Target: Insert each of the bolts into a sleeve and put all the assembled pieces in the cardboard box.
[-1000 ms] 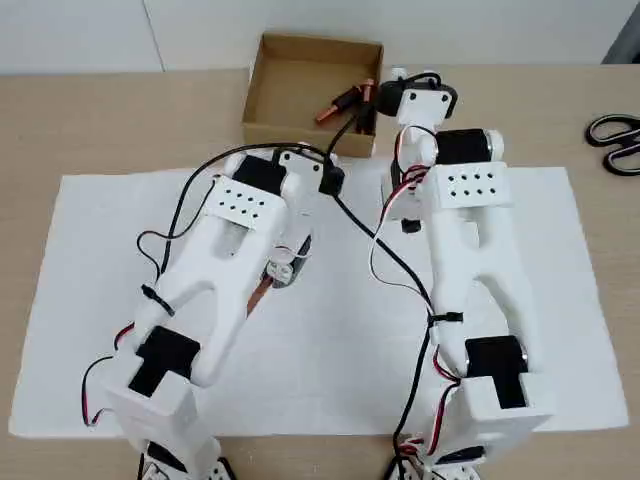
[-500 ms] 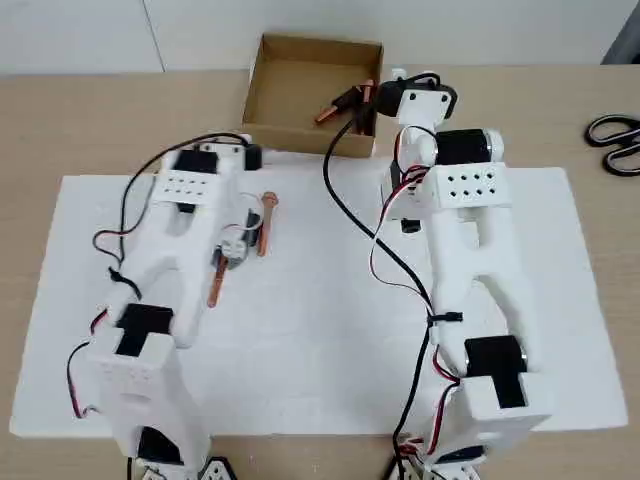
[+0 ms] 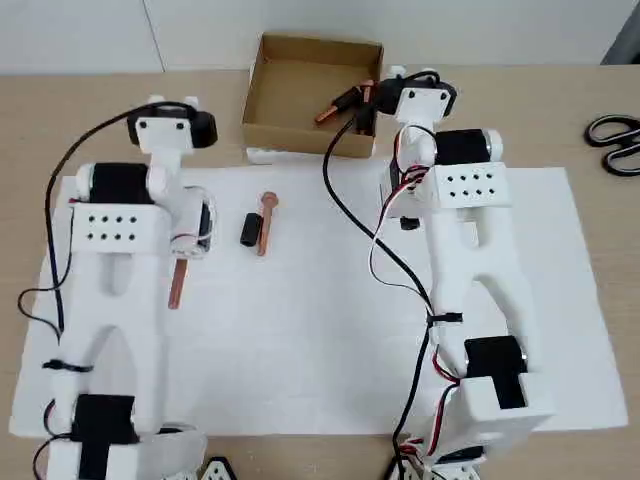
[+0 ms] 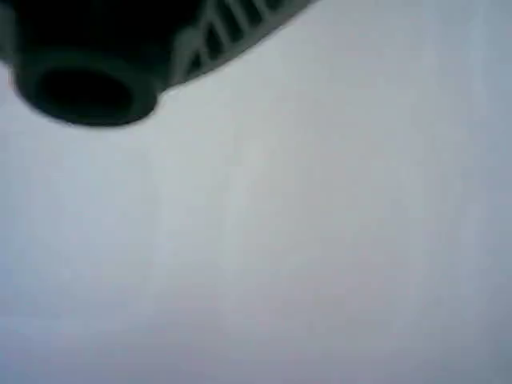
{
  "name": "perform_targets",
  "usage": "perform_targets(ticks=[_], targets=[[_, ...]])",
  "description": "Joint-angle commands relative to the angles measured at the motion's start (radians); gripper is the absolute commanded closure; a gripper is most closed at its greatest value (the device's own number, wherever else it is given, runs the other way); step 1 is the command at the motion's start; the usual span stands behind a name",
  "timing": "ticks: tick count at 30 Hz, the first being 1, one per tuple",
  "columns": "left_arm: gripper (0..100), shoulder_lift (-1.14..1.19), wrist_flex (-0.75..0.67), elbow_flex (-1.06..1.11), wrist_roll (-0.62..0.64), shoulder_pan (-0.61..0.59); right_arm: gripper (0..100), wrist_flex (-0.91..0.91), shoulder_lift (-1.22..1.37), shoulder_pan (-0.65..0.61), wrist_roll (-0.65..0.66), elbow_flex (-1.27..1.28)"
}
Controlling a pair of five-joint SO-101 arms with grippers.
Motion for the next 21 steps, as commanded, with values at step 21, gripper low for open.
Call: perform_targets(ticks=[21], targets=[[100, 0.385, -0.479, 0.214, 0.064, 0.008, 99.5, -0.010, -0.045, -0.008, -0.009, -0.012]])
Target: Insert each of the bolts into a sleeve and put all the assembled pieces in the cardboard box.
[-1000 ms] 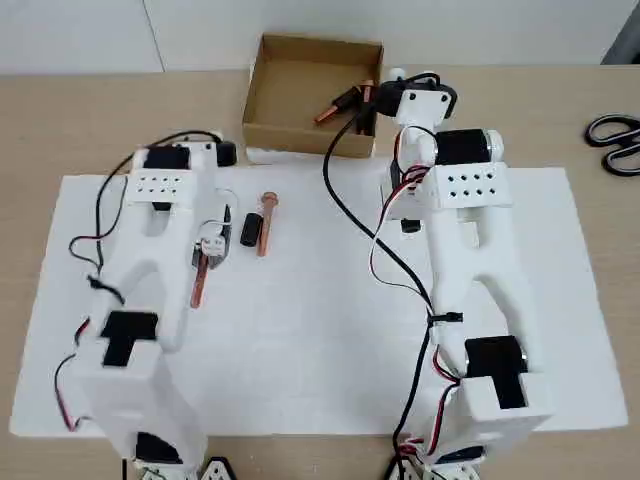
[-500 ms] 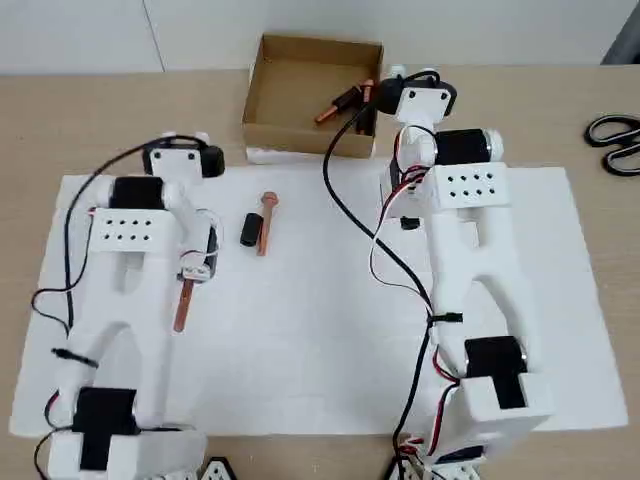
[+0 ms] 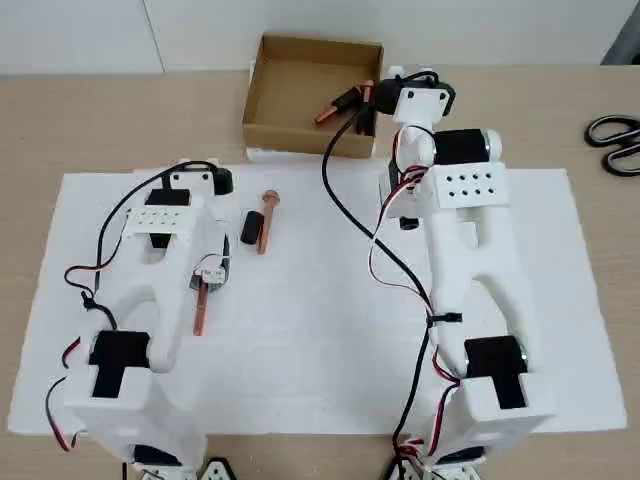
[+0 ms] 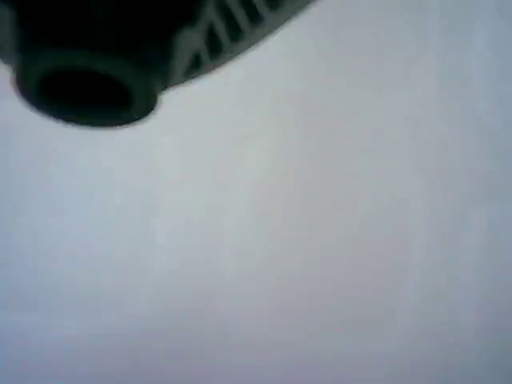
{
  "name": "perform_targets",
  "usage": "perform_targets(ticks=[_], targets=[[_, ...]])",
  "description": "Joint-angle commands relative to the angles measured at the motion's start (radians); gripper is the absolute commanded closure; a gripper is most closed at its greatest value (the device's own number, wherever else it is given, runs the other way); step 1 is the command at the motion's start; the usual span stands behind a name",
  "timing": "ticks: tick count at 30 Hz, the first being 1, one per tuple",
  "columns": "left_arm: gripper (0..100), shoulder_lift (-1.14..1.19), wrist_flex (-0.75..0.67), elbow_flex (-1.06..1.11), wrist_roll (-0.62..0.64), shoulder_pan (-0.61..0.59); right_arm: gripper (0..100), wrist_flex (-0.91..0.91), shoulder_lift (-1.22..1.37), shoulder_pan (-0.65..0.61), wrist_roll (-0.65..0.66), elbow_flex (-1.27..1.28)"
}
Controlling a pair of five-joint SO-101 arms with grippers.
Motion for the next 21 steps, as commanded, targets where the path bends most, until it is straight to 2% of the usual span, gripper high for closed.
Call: perform_targets(ticks=[1, 10, 13, 21], targets=[[100, 0.014, -0.055, -0.035, 0.005, 0.005, 99.5, -0.010, -0.045, -0.005, -0.009, -0.012], [99, 0.017, 0.032, -0.038, 0.002, 0.005, 99.5, -0.015, -0.045, -0.005, -0.009, -0.012], [95, 0.012, 0.072, -0.039, 0.000, 0.005, 99.5, -0.015, -0.045, -0.005, -0.009, -0.012], [94, 0.012, 0.084, -0.039, 0.000, 0.005, 99.5, -0.015, -0.045, -0.005, -0.009, -0.012]])
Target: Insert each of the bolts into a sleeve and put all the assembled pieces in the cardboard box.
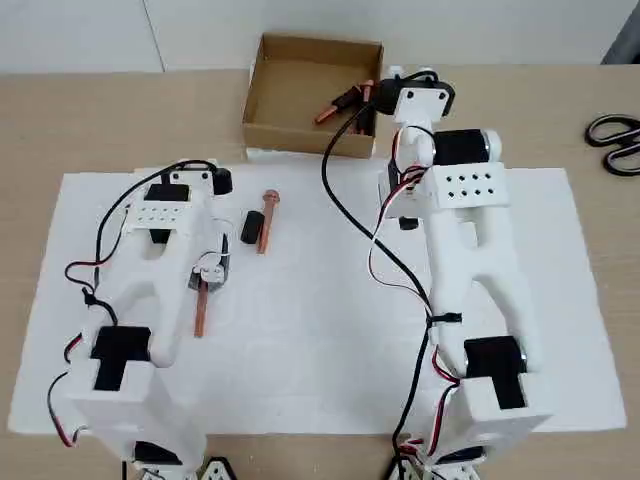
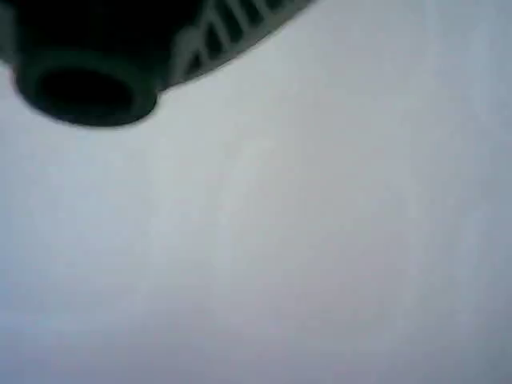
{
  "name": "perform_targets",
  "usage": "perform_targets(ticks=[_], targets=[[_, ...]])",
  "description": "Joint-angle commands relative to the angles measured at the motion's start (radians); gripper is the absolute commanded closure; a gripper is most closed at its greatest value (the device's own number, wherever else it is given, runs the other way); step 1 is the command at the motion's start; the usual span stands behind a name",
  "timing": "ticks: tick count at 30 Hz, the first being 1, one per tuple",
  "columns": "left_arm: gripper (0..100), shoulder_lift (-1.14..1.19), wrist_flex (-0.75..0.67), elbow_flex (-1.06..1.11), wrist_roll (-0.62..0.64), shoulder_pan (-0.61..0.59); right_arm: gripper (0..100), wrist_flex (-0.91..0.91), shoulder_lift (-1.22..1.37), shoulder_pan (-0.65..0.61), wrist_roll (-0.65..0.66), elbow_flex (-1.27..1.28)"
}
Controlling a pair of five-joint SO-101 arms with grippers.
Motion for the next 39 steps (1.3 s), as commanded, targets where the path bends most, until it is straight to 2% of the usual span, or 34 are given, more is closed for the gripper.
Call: perform_targets(ticks=[1, 24, 39], targets=[[94, -0.002, 0.021, -0.005, 0.003, 0.008, 99.5, -0.015, -0.045, -0.005, -0.009, -0.012], [93, -0.002, 0.057, -0.005, 0.003, 0.009, 99.5, -0.015, -0.045, -0.005, -0.009, -0.012], [92, -0.002, 0.052, -0.005, 0.003, 0.055, 99.5, -0.015, -0.045, -0.004, -0.009, -0.012]])
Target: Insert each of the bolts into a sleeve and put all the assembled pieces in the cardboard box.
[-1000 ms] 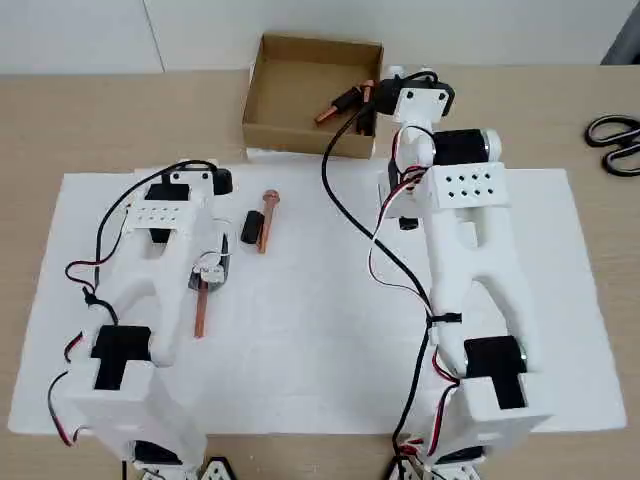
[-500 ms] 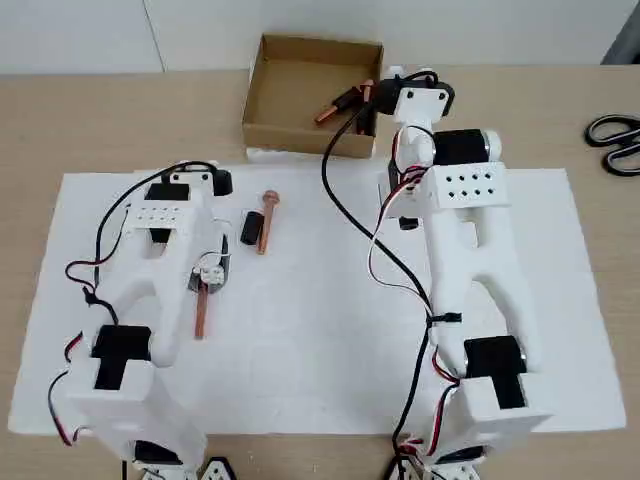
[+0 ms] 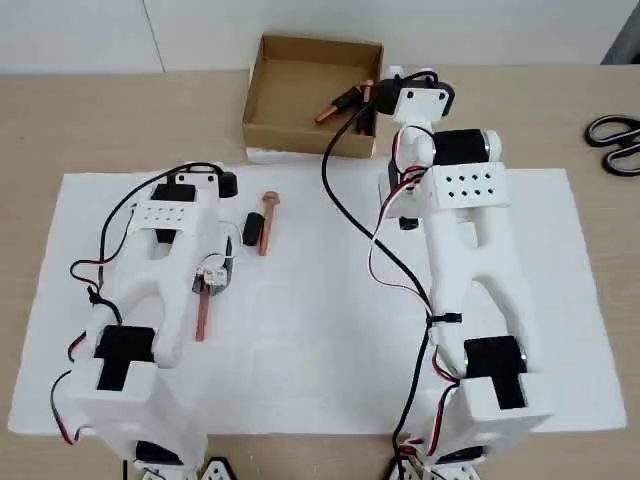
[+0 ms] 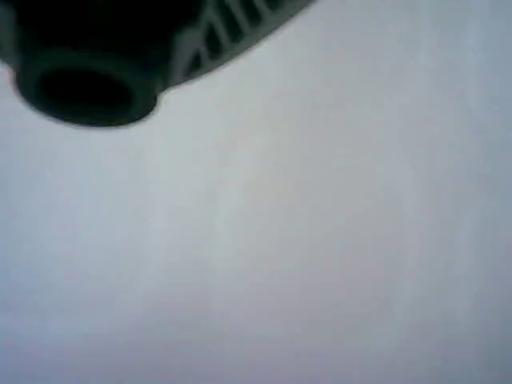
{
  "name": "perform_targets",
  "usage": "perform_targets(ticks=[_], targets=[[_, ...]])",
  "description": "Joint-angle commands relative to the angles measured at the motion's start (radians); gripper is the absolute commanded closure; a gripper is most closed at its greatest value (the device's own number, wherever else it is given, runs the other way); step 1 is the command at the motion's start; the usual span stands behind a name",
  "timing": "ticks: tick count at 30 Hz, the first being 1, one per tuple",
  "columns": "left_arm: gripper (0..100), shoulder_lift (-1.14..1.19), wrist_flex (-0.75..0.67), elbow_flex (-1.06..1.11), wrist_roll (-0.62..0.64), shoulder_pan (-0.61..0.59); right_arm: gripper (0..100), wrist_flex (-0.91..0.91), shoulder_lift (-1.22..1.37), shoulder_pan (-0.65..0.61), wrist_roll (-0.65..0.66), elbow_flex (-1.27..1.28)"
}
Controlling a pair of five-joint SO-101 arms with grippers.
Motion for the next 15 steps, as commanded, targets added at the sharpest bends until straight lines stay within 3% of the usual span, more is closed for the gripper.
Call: perform_targets(ticks=[1, 12, 15], targets=[[91, -0.003, 0.021, -0.002, 0.002, 0.029, 99.5, -0.015, -0.045, -0.004, -0.009, -0.012], [89, -0.003, 0.021, -0.002, 0.002, 0.031, 99.5, -0.015, -0.045, -0.004, -0.009, -0.012], [92, -0.003, 0.021, -0.002, 0.005, 0.031, 99.5, -0.015, -0.045, -0.004, -0.009, -0.012]])
